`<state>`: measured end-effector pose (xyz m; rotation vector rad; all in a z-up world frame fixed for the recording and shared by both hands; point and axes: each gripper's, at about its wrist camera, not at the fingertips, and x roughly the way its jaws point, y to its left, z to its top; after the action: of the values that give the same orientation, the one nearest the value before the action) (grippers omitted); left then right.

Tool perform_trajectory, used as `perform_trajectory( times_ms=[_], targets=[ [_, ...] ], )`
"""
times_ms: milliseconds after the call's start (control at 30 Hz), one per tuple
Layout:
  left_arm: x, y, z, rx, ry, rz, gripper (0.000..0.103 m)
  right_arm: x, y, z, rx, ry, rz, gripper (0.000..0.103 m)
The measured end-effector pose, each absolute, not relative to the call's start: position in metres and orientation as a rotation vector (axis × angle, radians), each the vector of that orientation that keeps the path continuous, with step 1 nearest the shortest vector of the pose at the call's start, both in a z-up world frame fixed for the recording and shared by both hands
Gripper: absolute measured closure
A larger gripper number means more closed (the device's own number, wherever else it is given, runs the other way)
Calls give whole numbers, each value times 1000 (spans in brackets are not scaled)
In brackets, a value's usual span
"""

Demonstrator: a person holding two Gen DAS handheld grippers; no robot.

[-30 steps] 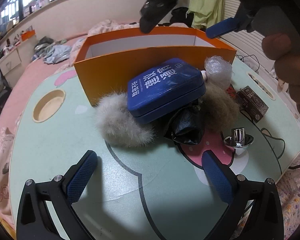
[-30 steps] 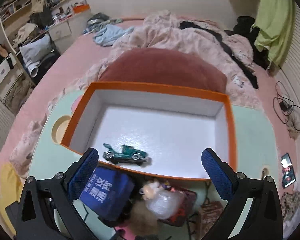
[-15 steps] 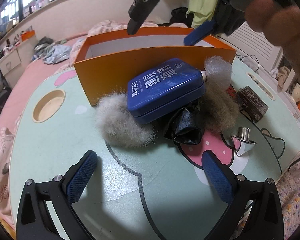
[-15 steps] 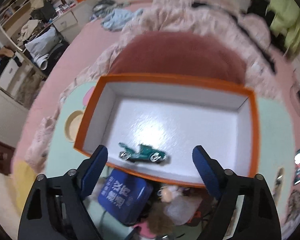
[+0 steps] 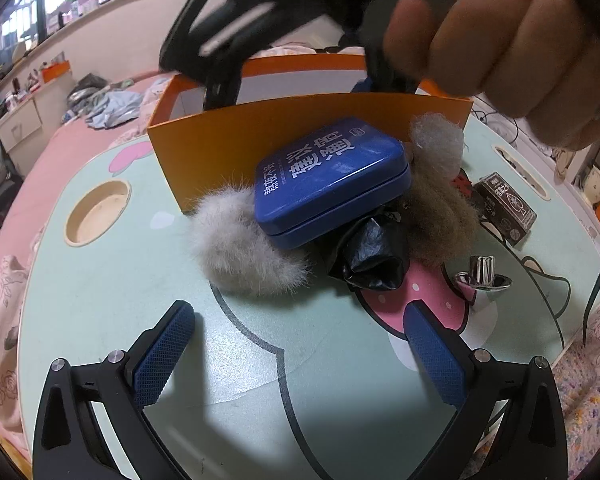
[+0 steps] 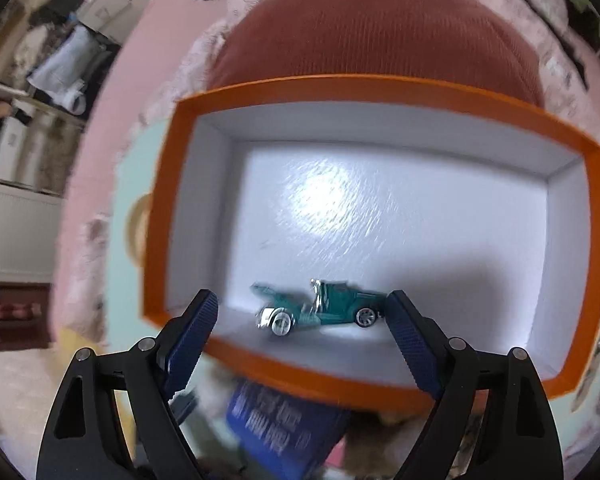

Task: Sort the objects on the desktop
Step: 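Reach into the box and grasp the green toy car with the right gripper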

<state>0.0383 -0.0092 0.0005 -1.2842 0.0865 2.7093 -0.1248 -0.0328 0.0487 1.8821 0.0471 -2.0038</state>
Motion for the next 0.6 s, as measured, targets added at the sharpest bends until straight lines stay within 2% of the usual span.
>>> perform_trajectory(
  times_ms=[100, 167, 200, 300, 600],
  targets=[
    [36, -9, 1, -1284, 84, 2708, 0, -125, -40, 32, 1935, 83, -1969, 20],
    [35, -9, 1, -1284, 83, 2708, 0, -121, -47, 33, 1901, 189, -2020, 27],
    [36, -9, 1, -1282, 83, 2708, 0, -120, -49, 33, 1898, 230, -2040, 36],
    [35, -9, 1, -1282, 84, 2708, 0, -118, -48, 36, 1887, 306, -2099, 72],
    [35, -9, 1, -1280, 83, 2709, 0, -123, -32, 44, 1814, 219, -2108, 73]
  ],
)
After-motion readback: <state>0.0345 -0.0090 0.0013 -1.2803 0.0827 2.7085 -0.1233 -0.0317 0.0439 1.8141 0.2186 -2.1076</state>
